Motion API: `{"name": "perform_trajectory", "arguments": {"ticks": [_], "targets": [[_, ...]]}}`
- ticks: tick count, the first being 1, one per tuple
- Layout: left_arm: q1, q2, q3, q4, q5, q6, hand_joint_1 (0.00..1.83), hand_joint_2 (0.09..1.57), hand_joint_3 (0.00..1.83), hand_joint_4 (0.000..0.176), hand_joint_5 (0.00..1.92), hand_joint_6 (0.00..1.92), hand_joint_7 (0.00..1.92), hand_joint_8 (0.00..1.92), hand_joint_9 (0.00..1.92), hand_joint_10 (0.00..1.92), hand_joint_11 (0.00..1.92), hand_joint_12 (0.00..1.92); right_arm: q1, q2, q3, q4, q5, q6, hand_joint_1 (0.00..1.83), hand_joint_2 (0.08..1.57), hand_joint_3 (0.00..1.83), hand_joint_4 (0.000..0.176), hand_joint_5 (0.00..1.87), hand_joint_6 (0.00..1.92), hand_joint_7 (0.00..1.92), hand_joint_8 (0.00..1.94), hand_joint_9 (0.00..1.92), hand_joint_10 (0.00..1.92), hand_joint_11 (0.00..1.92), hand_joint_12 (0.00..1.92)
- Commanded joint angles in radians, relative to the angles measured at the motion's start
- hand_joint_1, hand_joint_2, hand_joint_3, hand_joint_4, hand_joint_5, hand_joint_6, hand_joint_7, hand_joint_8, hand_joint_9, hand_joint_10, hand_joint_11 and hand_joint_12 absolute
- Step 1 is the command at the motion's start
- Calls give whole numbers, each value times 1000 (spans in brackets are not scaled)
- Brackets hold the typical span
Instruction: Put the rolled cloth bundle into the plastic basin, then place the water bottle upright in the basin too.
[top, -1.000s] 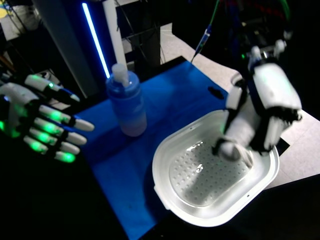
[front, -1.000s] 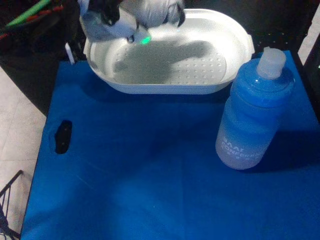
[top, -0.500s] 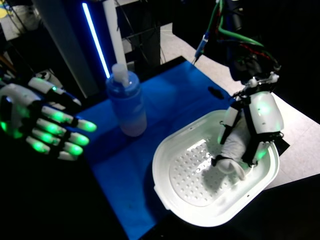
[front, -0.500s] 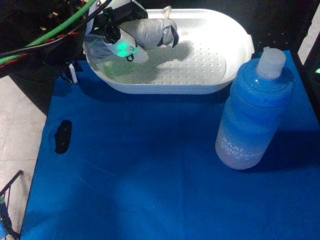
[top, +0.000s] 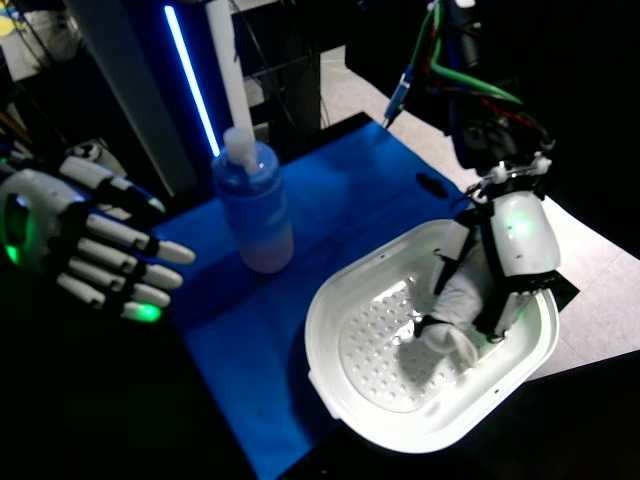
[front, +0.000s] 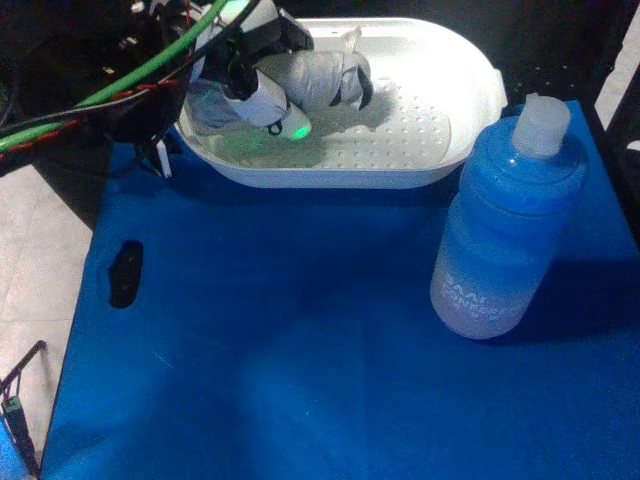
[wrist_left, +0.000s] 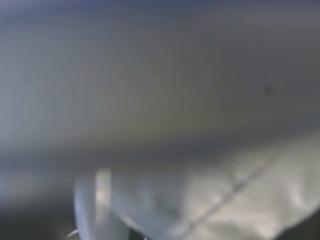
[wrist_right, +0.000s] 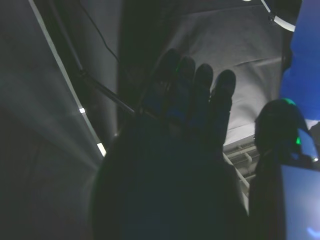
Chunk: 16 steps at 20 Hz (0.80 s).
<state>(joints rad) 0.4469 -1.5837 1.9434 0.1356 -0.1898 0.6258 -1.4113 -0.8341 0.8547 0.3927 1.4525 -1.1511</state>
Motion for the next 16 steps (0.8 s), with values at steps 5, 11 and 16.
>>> {"name": "perform_trajectory", "arguments": {"ticks": [5,11,16], "targets": [[5,0,12,-13,-119,-14,964,1166,0,172,856,1171,659,1173,677,1550,732,1847,11,2,7,-5,125,12,547,1482,5,0,425,0,330,1,262,0,0,600],[6,4,13,16,-131,-51,730,1036,0,35,753,13,499,748,457,1256,434,1692,11,1,7,-5,125,12,571,1475,0,0,434,2,338,2,274,3,0,647],[-9,44,-35,47,-184,-80,470,929,0,173,179,0,170,0,180,0,1,488,11,0,6,-5,124,18,586,1464,0,0,439,0,344,1,283,1,0,644]]}}
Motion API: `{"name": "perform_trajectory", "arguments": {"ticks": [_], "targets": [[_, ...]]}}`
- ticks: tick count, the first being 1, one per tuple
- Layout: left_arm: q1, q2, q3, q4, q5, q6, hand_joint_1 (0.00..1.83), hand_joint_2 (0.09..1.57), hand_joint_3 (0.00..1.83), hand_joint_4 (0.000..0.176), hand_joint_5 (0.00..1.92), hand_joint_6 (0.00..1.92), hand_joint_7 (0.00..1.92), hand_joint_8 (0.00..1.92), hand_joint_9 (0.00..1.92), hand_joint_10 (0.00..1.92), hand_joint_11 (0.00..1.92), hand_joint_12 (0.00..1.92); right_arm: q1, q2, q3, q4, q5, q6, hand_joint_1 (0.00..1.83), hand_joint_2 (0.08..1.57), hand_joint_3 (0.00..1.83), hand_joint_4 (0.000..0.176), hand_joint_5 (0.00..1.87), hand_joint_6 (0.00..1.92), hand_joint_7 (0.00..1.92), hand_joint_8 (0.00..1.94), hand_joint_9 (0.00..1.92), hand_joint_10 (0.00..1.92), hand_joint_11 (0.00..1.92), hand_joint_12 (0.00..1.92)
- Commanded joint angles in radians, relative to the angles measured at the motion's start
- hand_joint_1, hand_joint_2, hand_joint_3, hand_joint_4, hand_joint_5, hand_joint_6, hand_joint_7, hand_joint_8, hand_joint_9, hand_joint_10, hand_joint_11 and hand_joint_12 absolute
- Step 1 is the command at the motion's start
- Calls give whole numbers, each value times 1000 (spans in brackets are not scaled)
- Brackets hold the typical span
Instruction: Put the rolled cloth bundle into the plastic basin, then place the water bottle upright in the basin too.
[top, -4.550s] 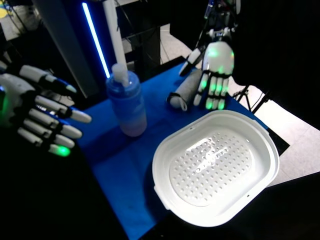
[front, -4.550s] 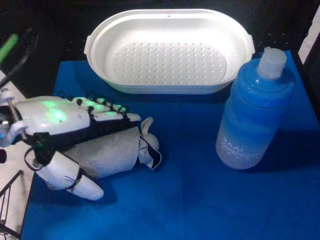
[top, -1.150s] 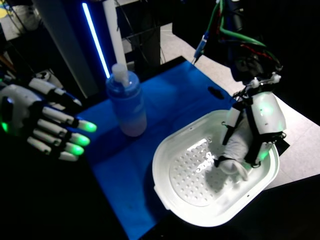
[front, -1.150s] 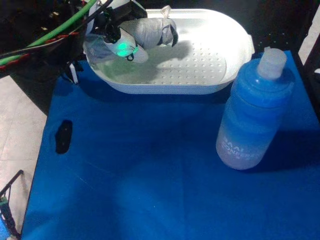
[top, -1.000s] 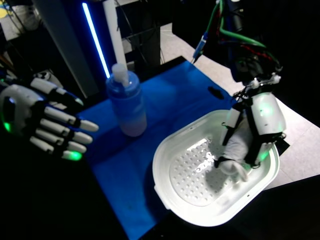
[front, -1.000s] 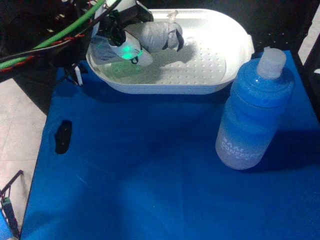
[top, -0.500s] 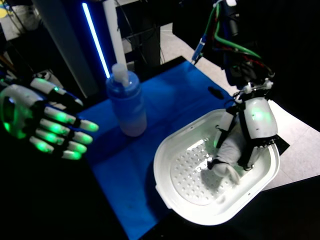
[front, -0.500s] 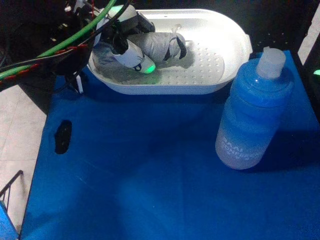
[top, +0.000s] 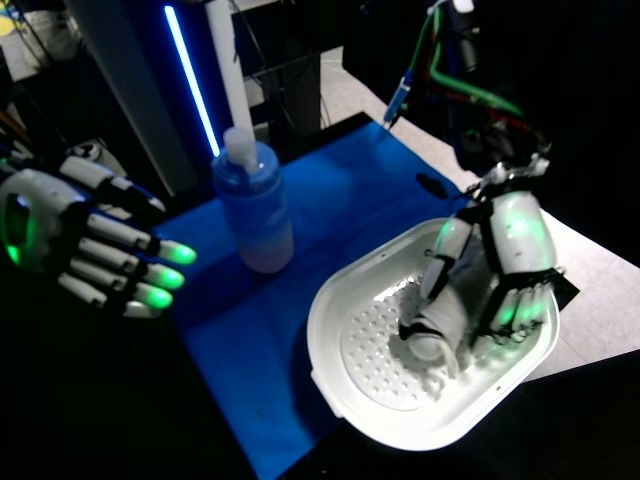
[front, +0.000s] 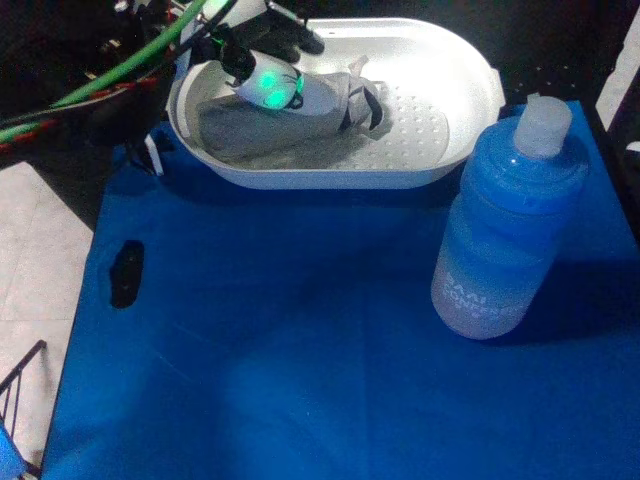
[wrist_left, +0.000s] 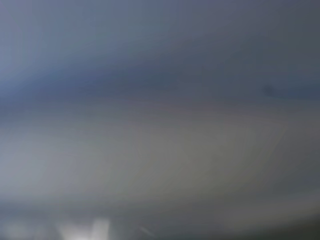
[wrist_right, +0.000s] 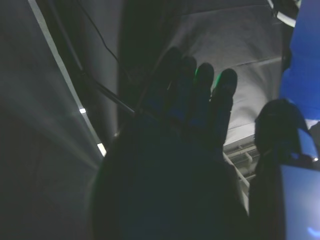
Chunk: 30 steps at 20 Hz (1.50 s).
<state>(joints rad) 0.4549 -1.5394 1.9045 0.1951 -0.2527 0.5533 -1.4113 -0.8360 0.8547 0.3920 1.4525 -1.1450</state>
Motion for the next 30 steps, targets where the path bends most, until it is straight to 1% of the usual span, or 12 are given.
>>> {"name": "perform_trajectory", "arguments": {"ticks": [1,3,9,12,14,17,18,19,21,22,26,30], "targets": [[-23,10,-10,3,-128,-8,457,924,0,175,163,0,148,0,164,0,0,455,11,2,6,-4,124,13,588,1464,0,0,439,0,344,1,282,0,0,643],[-36,43,-50,32,-147,-8,409,879,0,176,20,7,0,0,1,0,0,19,11,2,6,-4,124,18,582,1466,2,0,435,0,346,0,282,0,0,641],[-60,237,-247,156,-215,-7,297,877,2,176,0,0,0,0,0,0,0,0,11,19,-9,-4,121,25,594,1448,0,3,410,1,315,0,248,0,0,543],[-25,372,-384,166,-286,7,266,899,8,176,0,0,0,0,0,0,10,4,11,30,-18,-8,122,25,621,1400,0,37,362,0,262,0,214,0,0,601],[31,457,-465,110,-370,23,307,892,1,176,0,0,0,0,0,0,0,0,11,34,-22,-10,122,25,664,1354,0,64,325,0,226,1,175,0,0,553],[163,577,-578,-30,-538,50,441,869,0,176,10,3,0,0,0,0,0,0,20,37,-23,-26,124,41,753,1247,0,52,239,0,201,0,154,0,0,493],[226,631,-641,-104,-614,103,437,861,0,176,10,3,0,0,0,0,0,0,32,37,-23,-37,125,47,752,1219,0,61,232,0,207,1,164,2,0,511],[290,678,-700,-164,-686,142,469,864,0,176,26,6,0,0,0,0,0,0,49,35,-22,-49,125,48,733,1146,0,95,204,0,209,0,190,5,0,580],[374,723,-767,-235,-792,172,485,885,3,176,4,0,0,0,0,0,0,0,79,27,-21,-63,125,48,737,1104,0,116,177,0,195,1,199,4,0,562],[493,736,-818,-332,-948,175,550,856,0,176,20,7,0,0,0,0,0,0,104,5,-14,-68,126,64,751,1049,0,150,107,2,178,0,215,3,0,492],[692,735,-903,-491,-1201,177,513,839,0,176,25,3,0,0,0,0,0,0,148,-32,-4,-101,125,83,748,1001,0,176,43,0,205,3,201,0,0,497],[806,710,-947,-582,-1311,176,530,831,0,176,40,6,0,0,0,0,0,0,189,-68,-1,-111,128,86,805,972,0,171,24,1,236,2,208,4,0,573]]}}
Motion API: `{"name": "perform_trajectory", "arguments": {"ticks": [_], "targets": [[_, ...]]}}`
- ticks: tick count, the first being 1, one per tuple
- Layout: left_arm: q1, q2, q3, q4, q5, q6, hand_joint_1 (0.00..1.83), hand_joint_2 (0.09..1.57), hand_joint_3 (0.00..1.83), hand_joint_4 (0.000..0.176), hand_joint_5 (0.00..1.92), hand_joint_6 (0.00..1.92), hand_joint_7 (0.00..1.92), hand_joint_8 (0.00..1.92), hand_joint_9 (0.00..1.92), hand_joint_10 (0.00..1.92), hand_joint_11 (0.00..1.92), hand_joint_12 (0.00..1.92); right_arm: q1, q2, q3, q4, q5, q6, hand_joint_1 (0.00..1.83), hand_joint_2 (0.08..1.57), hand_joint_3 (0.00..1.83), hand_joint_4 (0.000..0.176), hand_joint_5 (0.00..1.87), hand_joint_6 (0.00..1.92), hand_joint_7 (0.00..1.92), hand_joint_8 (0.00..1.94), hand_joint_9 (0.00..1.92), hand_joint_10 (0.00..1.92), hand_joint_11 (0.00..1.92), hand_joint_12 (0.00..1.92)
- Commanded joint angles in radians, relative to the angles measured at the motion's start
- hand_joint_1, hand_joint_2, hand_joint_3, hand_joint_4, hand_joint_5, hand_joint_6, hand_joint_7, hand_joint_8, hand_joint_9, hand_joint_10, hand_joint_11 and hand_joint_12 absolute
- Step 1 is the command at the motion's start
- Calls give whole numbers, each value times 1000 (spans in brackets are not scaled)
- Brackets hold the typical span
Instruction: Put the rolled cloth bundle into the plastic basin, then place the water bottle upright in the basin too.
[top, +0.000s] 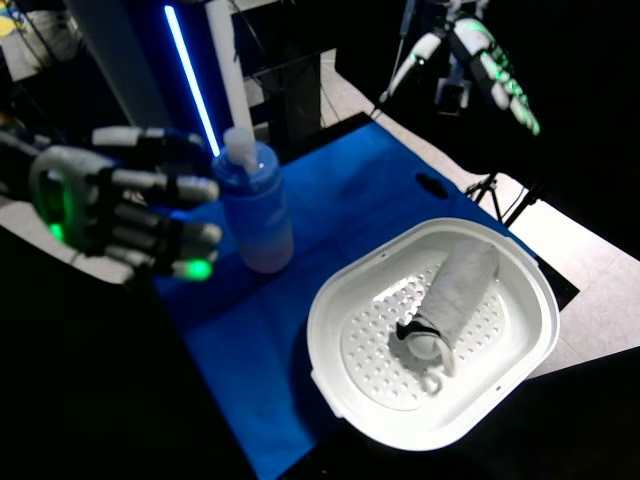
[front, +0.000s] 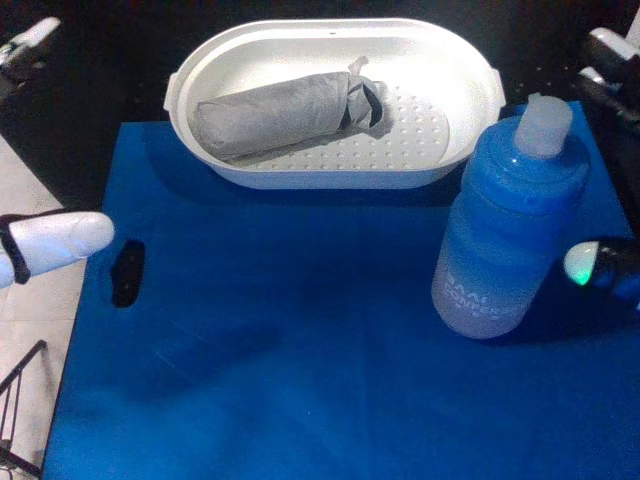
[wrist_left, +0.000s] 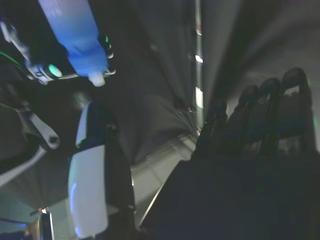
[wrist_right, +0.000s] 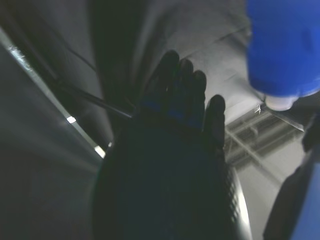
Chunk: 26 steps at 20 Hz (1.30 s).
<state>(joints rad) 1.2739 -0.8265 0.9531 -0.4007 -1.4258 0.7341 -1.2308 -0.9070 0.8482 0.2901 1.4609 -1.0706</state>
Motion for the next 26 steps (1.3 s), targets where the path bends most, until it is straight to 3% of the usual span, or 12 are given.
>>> {"name": "perform_trajectory", "arguments": {"ticks": [1,4,7,10,20,23,26], "targets": [[3,-11,-6,1,-147,-6,536,835,0,176,18,0,0,0,0,0,0,0,21,-7,7,-9,125,20,838,943,0,176,35,4,235,1,202,0,0,582],[29,-24,-22,-23,-164,-14,590,871,9,176,29,5,0,0,0,0,0,0,27,-69,49,-4,152,132,840,946,2,176,78,4,243,1,219,4,0,641],[40,-38,-25,-33,-166,-24,602,873,5,176,68,13,0,0,0,0,0,0,53,-98,59,1,152,132,819,948,0,176,109,1,266,2,236,5,0,664],[58,-42,-31,-40,-179,-37,668,895,10,176,90,14,0,0,0,0,0,0,84,-141,79,12,153,132,810,957,4,176,109,0,298,3,270,6,0,854],[58,-51,-32,-38,-191,-45,622,877,0,176,94,1,21,6,0,0,0,0,118,-245,140,58,105,140,799,999,1,176,121,2,267,2,236,1,0,715],[58,-53,-31,-36,-191,-46,625,886,0,176,98,2,25,5,0,0,0,0,133,-269,164,76,90,150,703,1057,4,176,107,0,274,1,227,1,0,821],[59,-57,-31,-36,-194,-51,619,883,0,176,106,3,34,6,0,0,0,0,172,-282,189,71,25,151,751,1028,0,176,132,8,308,10,263,12,0,817]]}}
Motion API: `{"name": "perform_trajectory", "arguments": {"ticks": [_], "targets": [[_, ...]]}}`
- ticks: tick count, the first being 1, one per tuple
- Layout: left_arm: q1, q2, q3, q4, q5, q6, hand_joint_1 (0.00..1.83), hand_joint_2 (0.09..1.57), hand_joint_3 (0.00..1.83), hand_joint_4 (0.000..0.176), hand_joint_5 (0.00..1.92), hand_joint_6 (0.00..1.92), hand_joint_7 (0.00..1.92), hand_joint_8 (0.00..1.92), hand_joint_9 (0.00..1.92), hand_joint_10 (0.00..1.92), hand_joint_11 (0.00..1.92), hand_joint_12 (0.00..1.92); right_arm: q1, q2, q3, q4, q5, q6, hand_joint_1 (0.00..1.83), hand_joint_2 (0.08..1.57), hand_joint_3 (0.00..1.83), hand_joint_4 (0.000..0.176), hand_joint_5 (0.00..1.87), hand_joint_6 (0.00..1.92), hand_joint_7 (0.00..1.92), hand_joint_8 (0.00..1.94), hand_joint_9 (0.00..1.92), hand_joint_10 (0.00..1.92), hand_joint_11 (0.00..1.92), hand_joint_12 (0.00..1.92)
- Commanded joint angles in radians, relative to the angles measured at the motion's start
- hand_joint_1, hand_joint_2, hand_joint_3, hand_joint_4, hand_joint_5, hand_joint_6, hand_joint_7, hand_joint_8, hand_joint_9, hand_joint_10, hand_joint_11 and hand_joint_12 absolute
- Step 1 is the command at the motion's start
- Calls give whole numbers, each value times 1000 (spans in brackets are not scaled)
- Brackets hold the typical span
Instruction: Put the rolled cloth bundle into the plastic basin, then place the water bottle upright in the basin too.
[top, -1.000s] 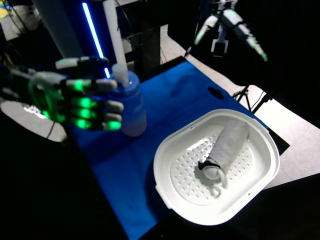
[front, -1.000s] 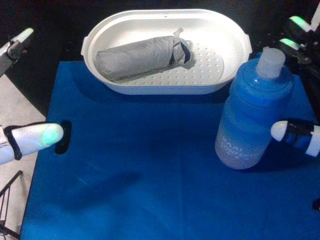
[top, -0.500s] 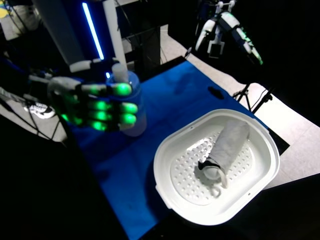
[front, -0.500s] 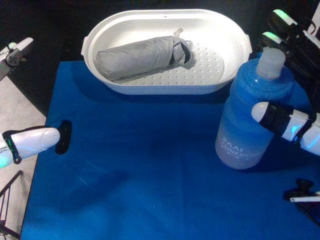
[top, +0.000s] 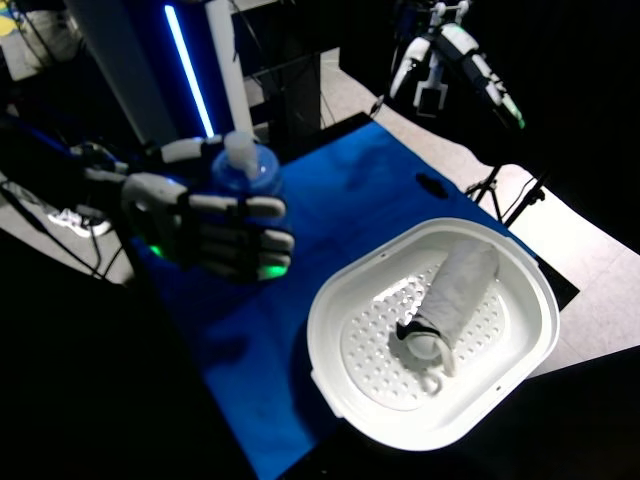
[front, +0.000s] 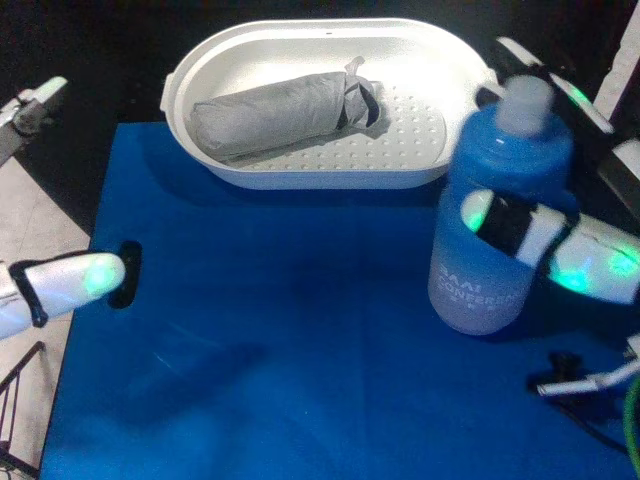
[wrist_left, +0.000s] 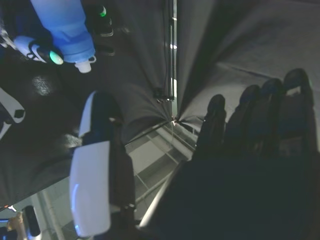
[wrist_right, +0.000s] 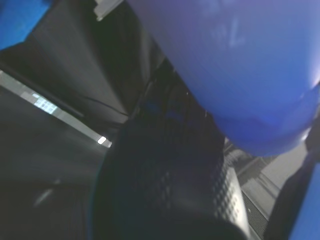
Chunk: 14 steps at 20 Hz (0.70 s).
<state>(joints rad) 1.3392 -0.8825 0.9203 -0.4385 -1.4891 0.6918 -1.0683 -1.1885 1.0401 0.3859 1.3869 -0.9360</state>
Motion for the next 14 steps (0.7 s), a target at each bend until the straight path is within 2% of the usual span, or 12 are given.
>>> {"name": "perform_trajectory", "arguments": {"ticks": [1,3,5,6,7,8,9,10,11,12,14], "targets": [[-7,-3,2,4,-131,-11,619,881,0,176,109,4,44,8,0,0,0,0,10,-6,3,-25,88,17,783,1034,0,176,148,10,329,13,280,15,1,819],[-7,-6,3,4,-131,-13,623,884,0,176,113,5,41,5,0,0,0,0,10,-8,4,-26,83,23,814,1047,1,176,231,5,409,9,372,19,66,863],[-6,-8,2,2,-131,-14,605,879,0,176,118,5,39,2,0,0,0,0,10,-3,4,-27,83,30,878,1096,0,47,561,11,656,24,654,47,313,884],[-4,-9,1,2,-131,-15,596,885,1,176,115,2,52,7,0,0,0,0,10,2,4,-31,83,35,919,1102,0,0,689,24,747,41,735,77,370,998],[-2,-11,1,0,-131,-17,594,886,1,176,116,3,61,9,0,0,0,0,10,6,4,-35,83,38,1031,1182,0,0,838,947,852,102,809,211,485,1246],[0,-11,1,-1,-131,-19,591,887,2,176,116,2,60,8,0,0,0,0,10,8,4,-38,83,38,1023,1206,0,0,798,1212,797,433,713,707,569,1335],[2,-12,1,-3,-131,-21,581,880,0,176,116,2,63,7,0,0,0,0,10,13,4,-45,83,38,1138,1259,0,0,658,1384,777,1407,659,1441,721,1642],[4,-13,0,-4,-132,-22,580,880,0,176,110,0,63,6,0,0,0,0,10,16,3,-49,83,38,1083,1230,0,0,748,1360,616,1653,745,1814,838,1907],[6,-14,0,-5,-133,-23,582,881,0,176,116,3,63,5,0,0,0,0,10,18,3,-53,83,38,1214,1144,0,0,586,1516,653,1757,807,1903,895,1920],[7,-15,0,-6,-133,-24,582,882,0,176,119,3,68,6,0,0,0,0,10,19,3,-55,83,38,1258,1126,0,2,531,1664,694,1829,855,1920,951,1921],[10,-17,-1,-9,-134,-26,579,884,1,176,120,3,79,8,0,0,0,0,10,21,3,-55,83,38,1262,1131,1,2,539,1725,700,1911,877,1921,988,1921]]}}
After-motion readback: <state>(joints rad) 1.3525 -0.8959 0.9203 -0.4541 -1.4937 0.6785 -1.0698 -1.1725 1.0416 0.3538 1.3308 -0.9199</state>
